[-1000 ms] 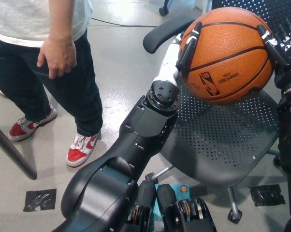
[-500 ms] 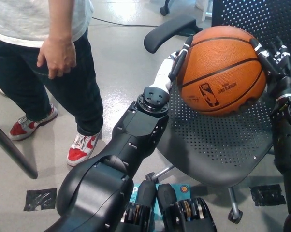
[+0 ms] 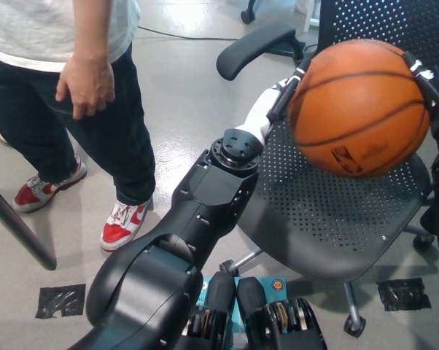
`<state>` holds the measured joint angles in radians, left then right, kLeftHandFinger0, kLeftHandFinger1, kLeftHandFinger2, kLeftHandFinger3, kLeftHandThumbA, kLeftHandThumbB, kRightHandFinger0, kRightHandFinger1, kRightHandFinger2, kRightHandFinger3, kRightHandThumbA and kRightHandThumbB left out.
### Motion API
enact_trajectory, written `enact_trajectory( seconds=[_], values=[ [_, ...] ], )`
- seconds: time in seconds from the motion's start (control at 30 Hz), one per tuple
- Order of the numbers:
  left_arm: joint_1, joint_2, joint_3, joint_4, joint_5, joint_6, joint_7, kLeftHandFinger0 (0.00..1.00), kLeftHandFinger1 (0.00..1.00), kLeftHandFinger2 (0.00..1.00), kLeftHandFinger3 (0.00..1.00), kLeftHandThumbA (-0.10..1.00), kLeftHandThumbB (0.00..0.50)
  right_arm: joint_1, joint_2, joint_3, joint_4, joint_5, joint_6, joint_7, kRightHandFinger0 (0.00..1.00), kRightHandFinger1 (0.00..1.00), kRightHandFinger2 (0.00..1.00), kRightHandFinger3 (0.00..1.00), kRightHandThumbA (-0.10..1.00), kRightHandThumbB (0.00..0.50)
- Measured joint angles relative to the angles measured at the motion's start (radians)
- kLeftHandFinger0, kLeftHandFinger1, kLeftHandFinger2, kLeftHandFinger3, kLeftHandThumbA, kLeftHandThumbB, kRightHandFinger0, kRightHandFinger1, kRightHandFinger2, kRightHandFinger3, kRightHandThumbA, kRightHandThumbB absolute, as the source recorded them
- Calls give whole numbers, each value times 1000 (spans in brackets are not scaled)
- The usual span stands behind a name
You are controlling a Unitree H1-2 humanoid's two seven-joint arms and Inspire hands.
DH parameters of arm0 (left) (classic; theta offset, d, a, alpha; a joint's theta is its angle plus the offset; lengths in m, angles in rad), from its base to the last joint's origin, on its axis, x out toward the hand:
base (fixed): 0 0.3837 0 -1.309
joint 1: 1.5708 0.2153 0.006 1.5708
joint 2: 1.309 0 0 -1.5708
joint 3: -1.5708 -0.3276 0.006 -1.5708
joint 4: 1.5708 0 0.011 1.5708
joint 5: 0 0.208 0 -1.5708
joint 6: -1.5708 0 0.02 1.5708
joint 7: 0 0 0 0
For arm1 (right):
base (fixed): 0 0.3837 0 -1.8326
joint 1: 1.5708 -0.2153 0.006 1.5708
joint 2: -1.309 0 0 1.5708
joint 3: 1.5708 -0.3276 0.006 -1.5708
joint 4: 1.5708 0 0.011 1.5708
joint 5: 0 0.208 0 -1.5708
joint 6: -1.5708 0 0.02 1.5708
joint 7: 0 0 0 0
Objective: The robot grabs the basketball from a person using both hands and then drops it on the black chair in the front
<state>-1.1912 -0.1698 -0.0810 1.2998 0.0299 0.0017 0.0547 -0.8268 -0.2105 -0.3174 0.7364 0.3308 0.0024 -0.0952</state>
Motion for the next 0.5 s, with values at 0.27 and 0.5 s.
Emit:
enact_trajectory(
  seconds=[0.27, 0.5],
  values=[
    [-1, -11, -3, -19, -1, -41, -47, 1000, 1000, 1000, 1000, 1000, 343, -5, -27, 6, -3, 8, -66, 60, 1000, 1000, 1000, 1000, 1000, 383],
    [-1, -3, 1, -31, -2, -54, -67, 1000, 1000, 1000, 1000, 1000, 377, -5, -61, 16, -10, 1, -93, 78, 1000, 1000, 1000, 1000, 1000, 388]
  ],
)
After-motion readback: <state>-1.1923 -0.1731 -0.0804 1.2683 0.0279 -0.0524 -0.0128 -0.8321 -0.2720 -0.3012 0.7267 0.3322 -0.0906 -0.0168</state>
